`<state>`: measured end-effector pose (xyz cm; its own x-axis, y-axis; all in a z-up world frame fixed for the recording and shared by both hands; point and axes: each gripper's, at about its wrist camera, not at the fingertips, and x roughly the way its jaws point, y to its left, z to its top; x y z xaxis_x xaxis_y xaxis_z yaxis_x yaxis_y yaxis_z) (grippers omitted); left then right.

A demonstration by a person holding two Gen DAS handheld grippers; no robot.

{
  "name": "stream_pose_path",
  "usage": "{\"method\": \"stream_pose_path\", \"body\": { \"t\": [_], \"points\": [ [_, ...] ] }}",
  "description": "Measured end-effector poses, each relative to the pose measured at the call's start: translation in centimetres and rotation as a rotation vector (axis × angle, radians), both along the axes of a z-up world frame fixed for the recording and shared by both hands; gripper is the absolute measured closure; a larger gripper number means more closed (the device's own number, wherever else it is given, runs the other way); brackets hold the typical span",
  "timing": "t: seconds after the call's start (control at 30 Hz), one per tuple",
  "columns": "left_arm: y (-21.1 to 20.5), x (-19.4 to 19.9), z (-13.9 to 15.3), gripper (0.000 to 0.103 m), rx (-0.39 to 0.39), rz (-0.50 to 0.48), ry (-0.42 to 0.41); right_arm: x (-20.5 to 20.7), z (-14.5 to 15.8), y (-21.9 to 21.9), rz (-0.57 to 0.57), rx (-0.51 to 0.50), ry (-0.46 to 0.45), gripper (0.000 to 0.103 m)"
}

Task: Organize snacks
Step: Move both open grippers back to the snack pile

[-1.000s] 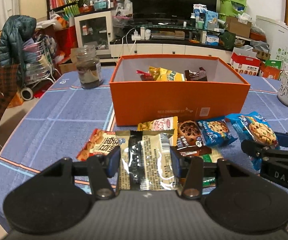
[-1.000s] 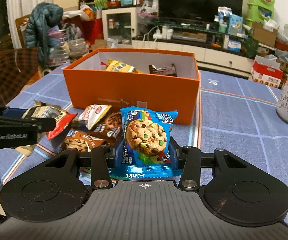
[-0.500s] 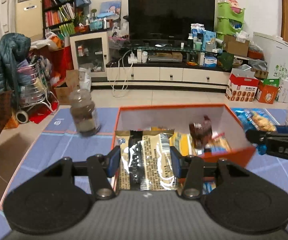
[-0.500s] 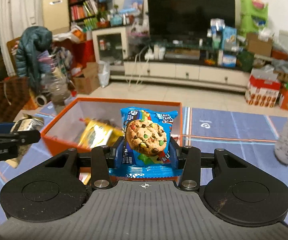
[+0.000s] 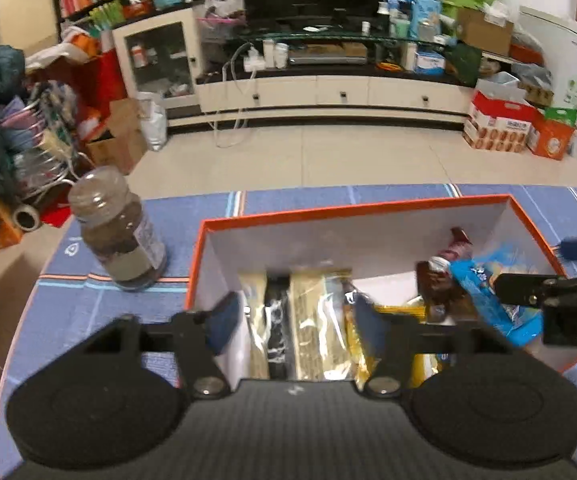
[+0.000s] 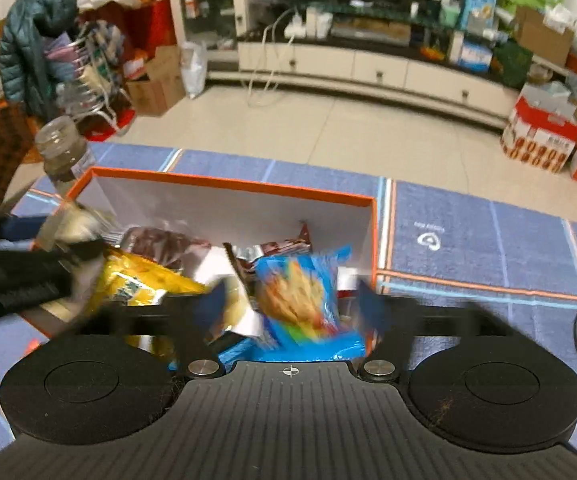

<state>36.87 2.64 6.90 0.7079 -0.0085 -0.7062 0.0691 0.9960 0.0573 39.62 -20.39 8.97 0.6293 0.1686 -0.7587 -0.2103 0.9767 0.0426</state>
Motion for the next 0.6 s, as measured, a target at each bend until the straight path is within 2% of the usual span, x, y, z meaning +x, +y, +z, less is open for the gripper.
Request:
{"method": "stream_pose_path", "body": {
  "t": [0.03, 0.1, 0.2, 0.27, 0.33, 0.4, 0.43, 0.53, 0.6],
  "points": [
    [0.1, -0.3, 0.2, 0.011, 0.002, 0.003, -0.015, -0.3, 0.7, 0.0, 0.0, 0.001, -0.025, 0.017],
    [0.4, -1.1, 1.2, 0.005, -0.006, 0.013, -0.054, -1.1, 2.0, -0.2, -0.01, 0.003, -0.066, 0.016],
    [1.7, -4.0, 3.0, 0.0, -0.08, -0.016, -0.106, -4.0, 4.1, -0.9, -0.02, 0.037, -0.103, 0.009],
    [3.3, -7.3, 3.7, 0.001, -0.123, -0.03, -0.156, -7.3, 4.8, -1.7, -0.02, 0.065, -0.134, 0.007],
    [5.0, -10.0, 3.6, 0.001, -0.14, -0.016, -0.164, -11.1, 4.1, -2.5, -0.023, 0.085, -0.129, 0.007],
    [7.0, -13.0, 2.8, 0.001, -0.163, 0.026, -0.175, -14.7, 2.2, -3.4, -0.057, 0.092, -0.115, 0.007],
    [7.8, -14.1, 2.3, 0.001, -0.167, 0.054, -0.171, -16.0, 0.8, -3.5, -0.095, 0.058, -0.095, 0.007],
    [9.5, -16.9, 0.2, 0.001, -0.172, 0.121, -0.138, -17.8, -3.2, -2.8, -0.189, -0.145, -0.008, 0.008],
    [10.1, -17.9, -0.9, 0.001, -0.159, 0.13, -0.133, -17.4, -3.7, -2.1, -0.234, -0.224, 0.055, 0.019]
  ]
}}
